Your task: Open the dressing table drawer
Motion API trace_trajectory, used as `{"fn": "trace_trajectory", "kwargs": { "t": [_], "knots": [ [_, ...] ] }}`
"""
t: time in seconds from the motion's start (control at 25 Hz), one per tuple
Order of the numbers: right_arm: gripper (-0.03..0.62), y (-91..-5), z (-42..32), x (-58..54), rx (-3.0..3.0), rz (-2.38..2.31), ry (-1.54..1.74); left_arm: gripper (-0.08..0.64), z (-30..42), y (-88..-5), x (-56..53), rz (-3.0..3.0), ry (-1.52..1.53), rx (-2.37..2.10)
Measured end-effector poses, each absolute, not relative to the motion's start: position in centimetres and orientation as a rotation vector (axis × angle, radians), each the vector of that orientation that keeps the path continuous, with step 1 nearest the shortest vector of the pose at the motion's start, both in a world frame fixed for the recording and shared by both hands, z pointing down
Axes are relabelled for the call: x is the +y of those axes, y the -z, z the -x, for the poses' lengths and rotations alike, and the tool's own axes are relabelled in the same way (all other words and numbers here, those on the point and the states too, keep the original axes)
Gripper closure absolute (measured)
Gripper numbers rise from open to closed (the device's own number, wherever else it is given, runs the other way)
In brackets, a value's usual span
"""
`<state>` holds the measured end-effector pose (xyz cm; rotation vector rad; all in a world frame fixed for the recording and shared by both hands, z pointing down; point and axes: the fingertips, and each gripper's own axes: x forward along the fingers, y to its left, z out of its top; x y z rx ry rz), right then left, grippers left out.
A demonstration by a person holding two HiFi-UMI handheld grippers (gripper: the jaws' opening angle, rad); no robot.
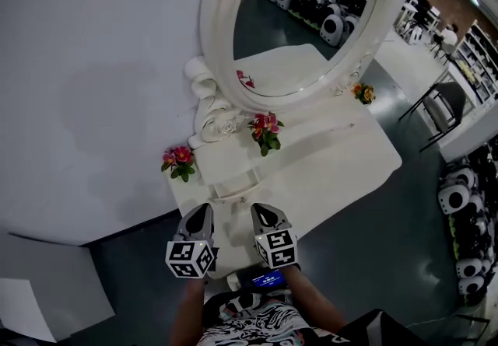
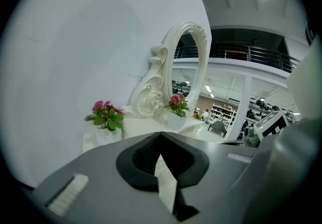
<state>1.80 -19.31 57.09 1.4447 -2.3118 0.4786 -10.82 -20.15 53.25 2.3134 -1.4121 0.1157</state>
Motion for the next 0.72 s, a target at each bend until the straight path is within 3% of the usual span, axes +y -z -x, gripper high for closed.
{"fn": "trace_trajectory", "kwargs": {
  "t": [0.72],
  "knots": [
    [0.591,-54.1,-2.6,-18.2,-2.333,-1.463,-0.410,0.558,10.4,-51.2,-19.5,-2.358,-0.083,-1.420]
  ]
}}
